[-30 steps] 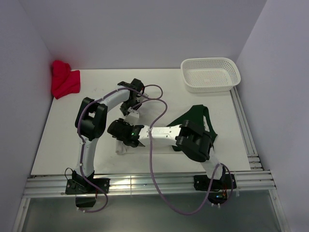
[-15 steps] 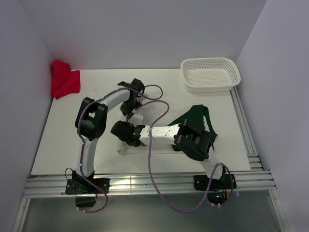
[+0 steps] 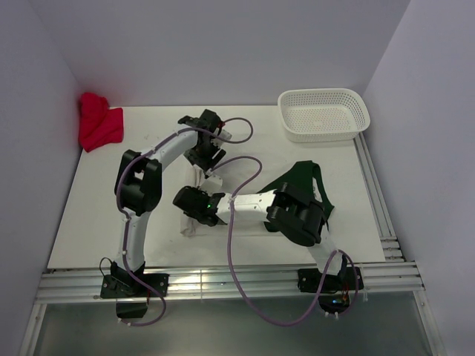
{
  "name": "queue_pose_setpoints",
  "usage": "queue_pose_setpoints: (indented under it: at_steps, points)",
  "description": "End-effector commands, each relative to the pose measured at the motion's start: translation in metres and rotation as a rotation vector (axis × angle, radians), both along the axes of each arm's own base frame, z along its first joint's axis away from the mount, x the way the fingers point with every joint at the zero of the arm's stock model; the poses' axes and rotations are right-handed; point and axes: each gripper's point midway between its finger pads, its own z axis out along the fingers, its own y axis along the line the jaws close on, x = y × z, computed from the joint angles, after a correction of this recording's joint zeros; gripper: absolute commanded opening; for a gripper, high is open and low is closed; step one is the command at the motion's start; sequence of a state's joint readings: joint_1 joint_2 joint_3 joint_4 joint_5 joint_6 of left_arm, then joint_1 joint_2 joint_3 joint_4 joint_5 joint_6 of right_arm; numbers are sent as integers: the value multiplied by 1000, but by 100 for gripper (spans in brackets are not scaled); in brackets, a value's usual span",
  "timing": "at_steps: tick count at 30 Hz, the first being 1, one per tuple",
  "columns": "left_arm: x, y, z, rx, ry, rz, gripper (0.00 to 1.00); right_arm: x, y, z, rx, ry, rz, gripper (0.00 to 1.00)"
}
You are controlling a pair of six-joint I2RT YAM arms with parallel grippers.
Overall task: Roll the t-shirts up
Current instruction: Roll the tshirt
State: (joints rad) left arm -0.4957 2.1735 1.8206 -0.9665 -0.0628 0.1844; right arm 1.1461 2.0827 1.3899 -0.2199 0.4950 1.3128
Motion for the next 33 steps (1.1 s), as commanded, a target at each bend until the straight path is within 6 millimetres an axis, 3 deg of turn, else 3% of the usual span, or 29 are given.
queue_pose_setpoints:
  at_steps: [1,8,11,12,15,21,25,33]
  points:
    - [16,-12,59,-133,-94,-26,73,0,-10,-10,-23,20,-17,0]
    - [19,-4,97,-231,-116,-14,76,-2,-15,-17,-9,46,-23,0]
    - [19,19,108,-293,-101,19,76,-2,-14,-17,8,54,-24,0]
    - [20,36,109,-308,-88,43,76,-2,-15,-17,13,56,-25,0]
    - [8,61,106,-375,-24,53,76,-4,-16,-18,37,65,-24,0]
    - [-21,83,67,-480,135,48,78,-7,-21,-23,84,85,-23,0]
    - [-38,71,43,-574,215,55,78,-8,-23,-21,107,84,-23,0]
    - [-39,55,7,-667,279,136,77,-13,-30,-31,122,112,-22,0]
